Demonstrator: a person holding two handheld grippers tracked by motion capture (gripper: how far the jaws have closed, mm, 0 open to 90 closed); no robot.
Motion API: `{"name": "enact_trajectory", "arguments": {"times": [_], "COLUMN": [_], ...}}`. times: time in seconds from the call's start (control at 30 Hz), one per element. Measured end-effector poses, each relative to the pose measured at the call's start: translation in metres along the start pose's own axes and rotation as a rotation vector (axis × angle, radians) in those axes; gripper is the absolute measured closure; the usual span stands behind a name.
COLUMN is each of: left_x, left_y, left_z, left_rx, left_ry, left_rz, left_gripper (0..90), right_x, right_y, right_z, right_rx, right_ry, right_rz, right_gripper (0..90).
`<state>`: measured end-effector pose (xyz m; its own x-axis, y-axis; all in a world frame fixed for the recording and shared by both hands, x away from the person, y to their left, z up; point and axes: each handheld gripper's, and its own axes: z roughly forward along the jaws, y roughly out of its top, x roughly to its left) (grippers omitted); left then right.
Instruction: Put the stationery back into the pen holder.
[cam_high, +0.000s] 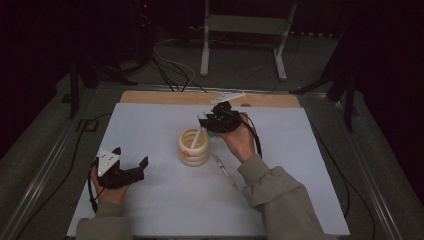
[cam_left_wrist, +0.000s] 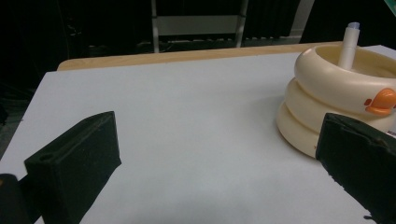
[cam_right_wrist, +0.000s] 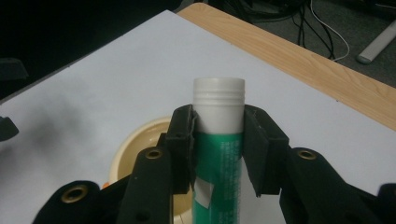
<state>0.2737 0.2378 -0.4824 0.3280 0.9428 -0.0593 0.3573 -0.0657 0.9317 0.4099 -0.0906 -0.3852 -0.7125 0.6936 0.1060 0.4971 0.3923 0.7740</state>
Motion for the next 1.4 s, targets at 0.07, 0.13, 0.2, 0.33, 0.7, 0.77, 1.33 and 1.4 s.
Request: {"name": "enact_trajectory", "arguments": {"times": [0.07,0.13,0.2,0.33,0.7,0.77,1.33,1.4], "left_x": [0.0,0.0,0.0,0.001,0.001,0.001,0.001,0.001], "left_y": [0.0,0.0,0.0,0.0,0.0,0.0,-0.001,-0.001], "left_z": [0.0,0.0,0.0,0.0,0.0,0.0,-0.001,-0.001], "left_rx": [0.0,0.0,0.0,-0.001,0.0,0.0,0.002,0.002], "left_ry": [0.0,0.0,0.0,-0.001,-0.002,-0.002,0.0,0.001], "left_rz": [0.0,-0.001,-0.001,-0.002,-0.005,-0.005,-0.003,-0.006], "left_gripper": [0.4,0.4,0.3,0.4,0.4,0.3,0.4,0.3], "right_x": [0.0,0.001,0.002,0.005,0.012,0.013,0.026,0.026], "right_y": [0.001,0.002,0.003,0.005,0.008,0.008,-0.001,-0.004], "right_z": [0.002,0.003,0.003,0.005,0.014,0.015,0.019,0.019], "right_rx": [-0.004,-0.013,-0.025,-0.04,-0.049,-0.053,-0.051,-0.051], "right_ry": [0.001,0.005,0.008,0.01,0.012,0.013,0.05,0.052], "right_rz": [0.001,0.001,-0.005,-0.018,-0.048,-0.051,-0.073,-0.073], "right_gripper": [65.9,65.9,65.9,65.8,65.7,65.6,65.2,65.2]}}
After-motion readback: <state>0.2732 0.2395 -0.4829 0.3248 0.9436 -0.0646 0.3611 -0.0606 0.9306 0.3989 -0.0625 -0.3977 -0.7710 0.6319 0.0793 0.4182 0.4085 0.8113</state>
